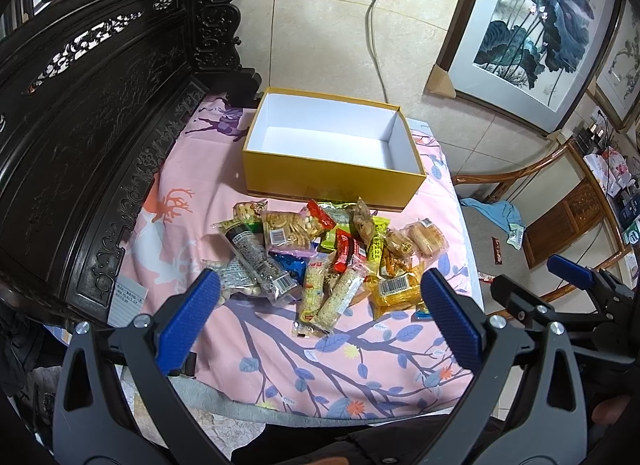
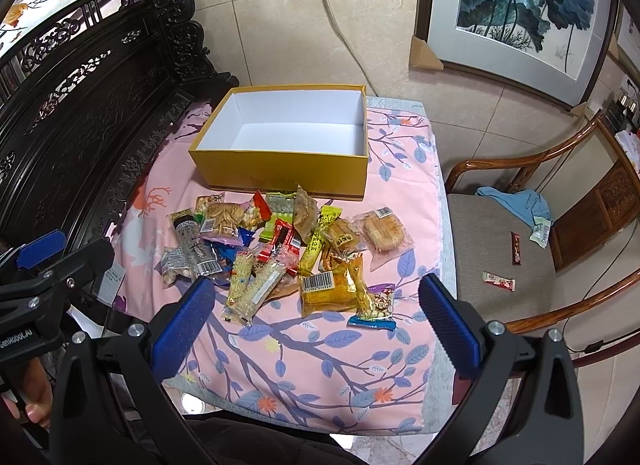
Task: Organize snacks
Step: 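Grasp the yellow barcoded snack bag with the right tool while the left tool grasps a grain bar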
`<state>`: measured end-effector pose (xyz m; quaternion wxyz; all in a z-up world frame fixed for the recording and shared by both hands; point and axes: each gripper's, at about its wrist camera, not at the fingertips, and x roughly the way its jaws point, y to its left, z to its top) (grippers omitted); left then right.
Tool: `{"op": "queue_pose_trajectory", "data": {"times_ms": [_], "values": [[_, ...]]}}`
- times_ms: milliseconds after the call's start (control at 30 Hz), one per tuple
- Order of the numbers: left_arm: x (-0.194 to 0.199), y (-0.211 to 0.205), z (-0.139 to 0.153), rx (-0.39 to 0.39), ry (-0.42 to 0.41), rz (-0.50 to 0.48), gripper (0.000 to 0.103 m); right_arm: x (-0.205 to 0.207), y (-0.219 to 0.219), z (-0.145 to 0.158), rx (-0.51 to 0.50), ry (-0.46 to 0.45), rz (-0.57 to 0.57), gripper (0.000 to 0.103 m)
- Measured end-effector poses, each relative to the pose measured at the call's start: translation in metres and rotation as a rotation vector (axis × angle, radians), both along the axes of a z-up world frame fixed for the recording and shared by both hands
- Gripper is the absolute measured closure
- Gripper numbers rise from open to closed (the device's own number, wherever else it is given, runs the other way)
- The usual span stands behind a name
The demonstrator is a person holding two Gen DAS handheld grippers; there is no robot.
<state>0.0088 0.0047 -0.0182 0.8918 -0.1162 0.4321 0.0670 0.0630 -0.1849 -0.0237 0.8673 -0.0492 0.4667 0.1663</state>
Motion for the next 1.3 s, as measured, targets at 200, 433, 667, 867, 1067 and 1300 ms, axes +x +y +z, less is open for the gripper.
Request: {"op": "queue_pose_trajectory", "data": {"times_ms": [200, 433, 667, 867, 1067, 1300], "values": [[0.007, 0.018, -0.023, -0.051, -0.023, 0.026, 0.002, 0.014, -0.012, -0.033, 0.04, -0.003, 0.024, 0.001], [0.004, 0.052, -0.08, -0.127, -0.023, 0.153, 0.002, 0.03, -0.024, -0.112, 0.077, 0.084, 0.057, 0.001], [0.012, 0.066, -0.125, -0.102, 0.11, 0.178, 0.002, 0.052, -0.02, -0.179, 0.094, 0.157, 0.016, 0.001], [0.021, 0.056, -0.14, -0.066, 0.167, 0.108, 0.002, 0.069, 0.007, -0.208, 0.011, 0.136, 0.075, 0.001], [0.03, 0.042, -0.149, 0.034, 0.186, 0.013, 0.002, 0.071, 0.03, -0.233, -0.131, 0.121, 0.15, 0.003], [0.042, 0.012, -0.157, 0.089, 0.148, -0.183, 0.002, 0.065, 0.024, -0.231, -0.11, 0.097, 0.165, 0.03]]}}
